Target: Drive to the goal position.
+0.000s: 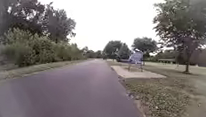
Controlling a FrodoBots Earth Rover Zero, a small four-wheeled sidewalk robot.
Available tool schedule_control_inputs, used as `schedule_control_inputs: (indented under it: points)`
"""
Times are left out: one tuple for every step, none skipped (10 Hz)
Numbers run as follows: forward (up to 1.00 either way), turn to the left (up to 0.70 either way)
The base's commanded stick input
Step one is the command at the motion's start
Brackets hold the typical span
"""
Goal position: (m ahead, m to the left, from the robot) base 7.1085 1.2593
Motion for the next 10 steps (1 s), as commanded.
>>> schedule_control_inputs:
  points:
    - [0.70, 0.01]
    - [0.70, 0.01]
    - [0.70, 0.01]
    - [0.70, 0.01]
    - [0.70, 0.01]
    - [0.70, 0.01]
    - [0.70, 0.01]
    - [0.70, 0.01]
    - [0.70, 0.00]
    - [0.70, 0.00]
